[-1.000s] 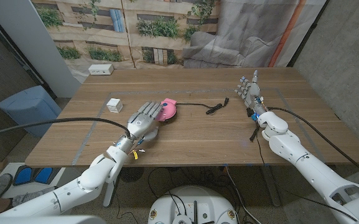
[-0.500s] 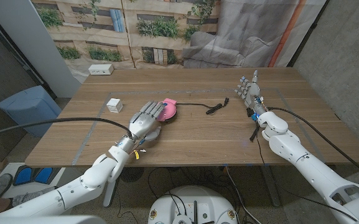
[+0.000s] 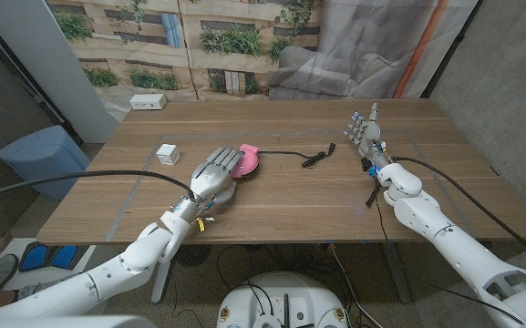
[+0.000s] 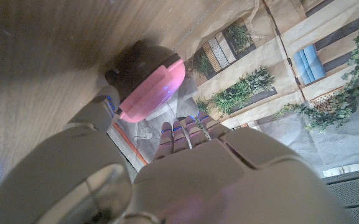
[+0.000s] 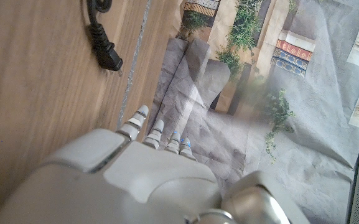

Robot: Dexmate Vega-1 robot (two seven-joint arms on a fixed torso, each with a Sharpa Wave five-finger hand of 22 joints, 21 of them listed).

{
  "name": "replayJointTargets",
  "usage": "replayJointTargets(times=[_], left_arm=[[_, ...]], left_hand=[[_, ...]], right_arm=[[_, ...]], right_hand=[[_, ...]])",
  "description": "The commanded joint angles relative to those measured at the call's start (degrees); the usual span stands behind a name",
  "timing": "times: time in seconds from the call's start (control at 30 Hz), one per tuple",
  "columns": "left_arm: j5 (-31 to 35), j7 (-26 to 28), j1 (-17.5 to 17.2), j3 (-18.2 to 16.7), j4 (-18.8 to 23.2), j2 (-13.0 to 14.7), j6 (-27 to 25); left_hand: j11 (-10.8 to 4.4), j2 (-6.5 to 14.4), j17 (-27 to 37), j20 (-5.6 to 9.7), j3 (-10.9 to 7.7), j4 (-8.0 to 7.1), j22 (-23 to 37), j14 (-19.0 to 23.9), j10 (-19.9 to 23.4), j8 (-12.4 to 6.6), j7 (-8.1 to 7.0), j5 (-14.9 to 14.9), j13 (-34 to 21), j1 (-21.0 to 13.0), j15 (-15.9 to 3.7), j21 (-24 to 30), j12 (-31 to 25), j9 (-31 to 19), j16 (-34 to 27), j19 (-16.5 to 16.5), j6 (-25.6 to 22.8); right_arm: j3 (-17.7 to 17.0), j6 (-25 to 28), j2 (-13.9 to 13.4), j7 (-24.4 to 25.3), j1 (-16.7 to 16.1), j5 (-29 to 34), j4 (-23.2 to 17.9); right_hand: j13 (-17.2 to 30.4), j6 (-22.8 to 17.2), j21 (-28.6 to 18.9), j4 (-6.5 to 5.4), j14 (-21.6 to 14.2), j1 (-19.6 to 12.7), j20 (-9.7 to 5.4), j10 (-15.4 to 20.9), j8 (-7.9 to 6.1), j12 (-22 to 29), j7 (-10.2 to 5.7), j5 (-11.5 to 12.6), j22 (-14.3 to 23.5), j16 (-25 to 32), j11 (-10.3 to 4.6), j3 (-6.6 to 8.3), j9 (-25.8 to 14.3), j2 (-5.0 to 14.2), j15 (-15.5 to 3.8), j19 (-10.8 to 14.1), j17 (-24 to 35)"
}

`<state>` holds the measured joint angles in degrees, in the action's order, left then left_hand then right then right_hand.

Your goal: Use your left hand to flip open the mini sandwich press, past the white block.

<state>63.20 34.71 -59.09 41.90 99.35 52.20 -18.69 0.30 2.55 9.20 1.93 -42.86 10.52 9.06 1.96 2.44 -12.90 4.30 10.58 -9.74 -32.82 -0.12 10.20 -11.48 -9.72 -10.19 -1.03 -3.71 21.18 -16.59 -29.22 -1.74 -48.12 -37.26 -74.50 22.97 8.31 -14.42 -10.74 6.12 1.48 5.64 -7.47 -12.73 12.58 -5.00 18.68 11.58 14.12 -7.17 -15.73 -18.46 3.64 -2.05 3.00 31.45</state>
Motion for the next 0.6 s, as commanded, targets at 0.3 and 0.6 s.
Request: replayJointTargets(times=[0.3, 0.6], left_arm=[[0.5, -1.0, 2.4, 1.2, -0.9, 0.8, 2.3], [0.3, -1.9, 2.1, 0.9, -0.4, 1.6, 2.8]], left_hand=[[-0.31, 1.6, 0.1, 2.85, -0.46, 0.17, 0.2, 0.6, 0.2, 0.48, 0.06, 0.3, -0.2, -2.1, -0.09, 0.2, 0.5, -0.3, 0.1, -0.5, -0.3], [-0.6, 2.7, 0.1, 2.49, -1.01, 0.4, 0.1, 0.7, 0.0, 0.82, -0.18, 0.6, -0.2, -3.7, -0.16, 0.2, 0.6, -0.3, 0.2, -0.7, 0.0]], right_arm=[[0.0, 0.0, 0.0, 0.0, 0.0, 0.0, 0.0], [0.0, 0.0, 0.0, 0.0, 0.0, 0.0, 0.0]], right_hand=[[0.3, 0.4, -0.2, -0.09, 0.5, -0.2, 0.37, -0.5, -0.23, 0.3, -0.03, 0.4, 0.2, 0.2, 0.04, -0.41, -0.3, 5.12, -1.13, -0.1, 0.2], [0.3, 0.3, -0.2, -0.09, 0.5, -0.2, 0.35, -0.6, -0.26, 0.3, -0.04, 0.4, 0.2, 0.2, -0.11, -0.41, -0.3, 5.12, -1.08, -0.1, 0.2]])
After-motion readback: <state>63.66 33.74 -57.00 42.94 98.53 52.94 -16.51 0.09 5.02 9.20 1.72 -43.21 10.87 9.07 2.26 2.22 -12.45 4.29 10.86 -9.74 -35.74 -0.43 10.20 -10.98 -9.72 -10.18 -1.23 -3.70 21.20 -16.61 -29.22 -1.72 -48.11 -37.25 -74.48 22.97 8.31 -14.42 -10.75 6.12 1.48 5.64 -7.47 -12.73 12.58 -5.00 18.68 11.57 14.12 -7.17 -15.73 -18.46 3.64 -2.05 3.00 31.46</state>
